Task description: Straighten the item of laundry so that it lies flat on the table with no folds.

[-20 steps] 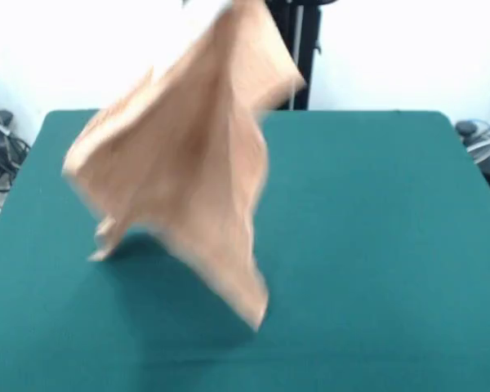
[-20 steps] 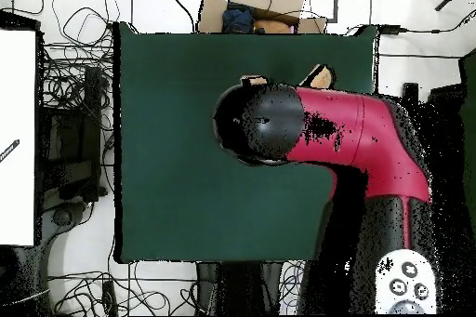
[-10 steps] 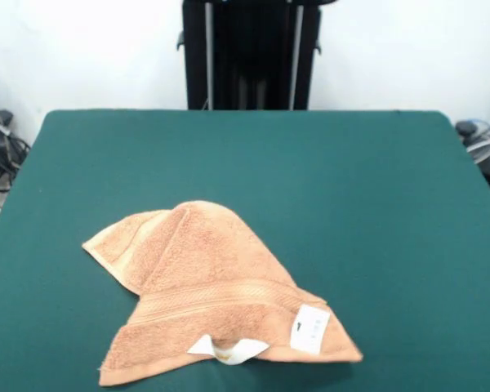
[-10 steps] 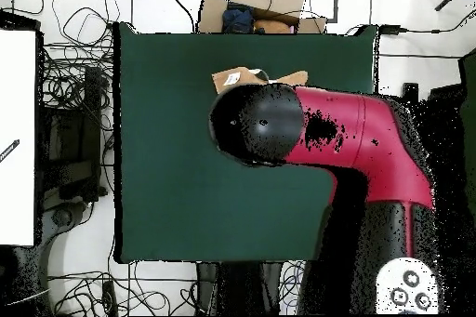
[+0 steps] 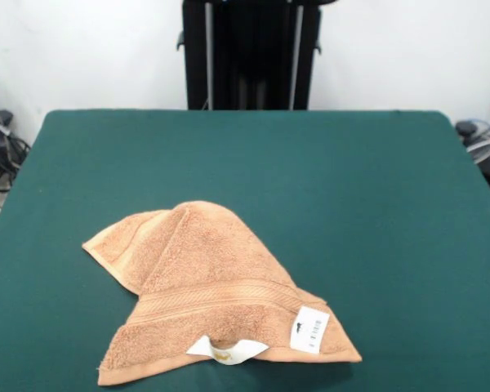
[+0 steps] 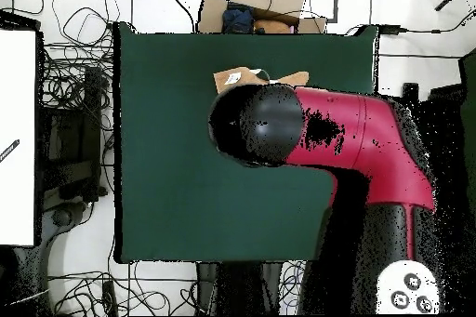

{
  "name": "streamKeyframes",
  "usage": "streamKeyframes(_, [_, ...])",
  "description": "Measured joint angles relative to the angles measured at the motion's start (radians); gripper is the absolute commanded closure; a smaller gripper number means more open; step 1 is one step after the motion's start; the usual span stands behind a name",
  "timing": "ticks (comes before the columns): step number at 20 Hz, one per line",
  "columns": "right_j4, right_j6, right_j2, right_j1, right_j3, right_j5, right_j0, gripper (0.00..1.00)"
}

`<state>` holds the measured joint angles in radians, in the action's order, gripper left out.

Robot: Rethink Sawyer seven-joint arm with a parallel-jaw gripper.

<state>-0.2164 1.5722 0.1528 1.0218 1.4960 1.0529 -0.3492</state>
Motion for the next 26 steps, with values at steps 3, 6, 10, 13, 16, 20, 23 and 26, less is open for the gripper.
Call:
streamKeyframes(3, [0.000, 0.000, 0.000, 0.000, 0.000, 0.000, -0.001, 0.00])
streamKeyframes(6, [0.000, 0.000, 0.001, -0.001, 0.000, 0.000, -0.004, 0.00])
streamKeyframes(10, [-0.001, 0.000, 0.001, -0.007, 0.000, -0.023, -0.010, 0.00])
streamKeyframes(13, [-0.003, 0.000, 0.001, -0.027, 0.000, -0.077, -0.016, 0.00])
streamKeyframes(16, [-0.005, 0.000, 0.001, -0.058, 0.000, -0.153, -0.018, 0.00])
streamKeyframes(20, [-0.007, 0.000, 0.001, -0.119, 0.000, -0.270, -0.017, 0.00])
streamKeyframes(23, [-0.008, 0.000, 0.001, -0.155, -0.001, -0.308, -0.014, 0.00])
streamKeyframes(26, [-0.009, 0.000, 0.001, -0.191, -0.001, -0.330, -0.011, 0.00])
